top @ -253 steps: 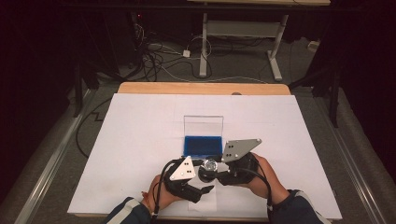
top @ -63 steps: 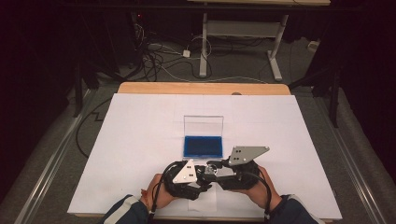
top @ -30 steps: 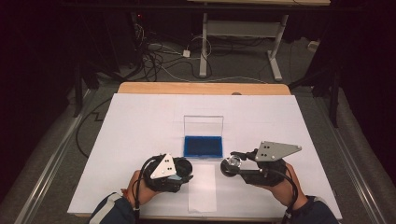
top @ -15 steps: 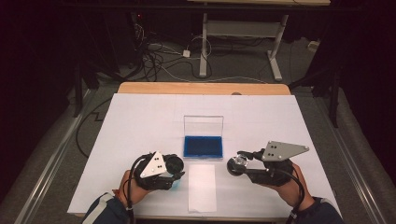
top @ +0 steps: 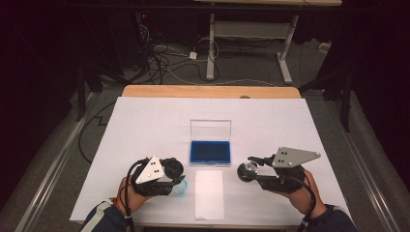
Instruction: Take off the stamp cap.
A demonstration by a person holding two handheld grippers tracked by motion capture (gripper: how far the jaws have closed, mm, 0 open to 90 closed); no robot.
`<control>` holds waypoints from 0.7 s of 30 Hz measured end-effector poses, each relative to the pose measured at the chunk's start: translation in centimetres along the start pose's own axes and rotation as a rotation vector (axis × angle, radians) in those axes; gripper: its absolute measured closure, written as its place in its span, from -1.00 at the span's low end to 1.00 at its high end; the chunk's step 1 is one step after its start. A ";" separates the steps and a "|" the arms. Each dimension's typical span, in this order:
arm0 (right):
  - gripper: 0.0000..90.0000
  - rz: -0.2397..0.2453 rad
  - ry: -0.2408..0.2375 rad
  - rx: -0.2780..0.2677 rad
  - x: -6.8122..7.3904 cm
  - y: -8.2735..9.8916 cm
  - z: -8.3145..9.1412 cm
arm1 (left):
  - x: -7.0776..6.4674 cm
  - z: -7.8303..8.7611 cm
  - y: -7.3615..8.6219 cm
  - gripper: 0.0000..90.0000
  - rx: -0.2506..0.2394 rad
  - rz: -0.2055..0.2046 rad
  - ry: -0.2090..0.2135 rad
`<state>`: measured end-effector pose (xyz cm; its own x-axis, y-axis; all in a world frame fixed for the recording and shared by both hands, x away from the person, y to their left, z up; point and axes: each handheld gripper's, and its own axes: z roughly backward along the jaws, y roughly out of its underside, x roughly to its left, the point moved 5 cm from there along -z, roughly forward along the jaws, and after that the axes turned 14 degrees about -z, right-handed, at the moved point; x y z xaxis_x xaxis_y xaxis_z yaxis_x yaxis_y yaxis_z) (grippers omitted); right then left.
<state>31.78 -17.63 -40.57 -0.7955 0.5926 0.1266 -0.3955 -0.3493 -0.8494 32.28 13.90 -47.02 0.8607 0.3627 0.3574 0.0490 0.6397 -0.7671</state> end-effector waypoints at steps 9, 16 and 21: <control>0.26 -0.006 0.017 0.006 -0.4 0.3 0.2 | 0.3 0.9 0.8 -0.20 0.002 0.016 -0.017; 0.26 -0.014 0.028 0.010 -0.8 0.7 0.5 | 0.7 1.5 1.4 -0.20 0.006 0.034 -0.038; 0.26 -0.019 0.031 0.018 -1.0 1.1 0.3 | 0.9 1.9 1.8 -0.20 0.001 0.050 -0.046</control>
<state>31.98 -18.81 -41.47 -0.7731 0.6216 0.1264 -0.4190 -0.3509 -0.8374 32.20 16.67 -47.04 0.8378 0.4250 0.3427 0.0056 0.6209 -0.7839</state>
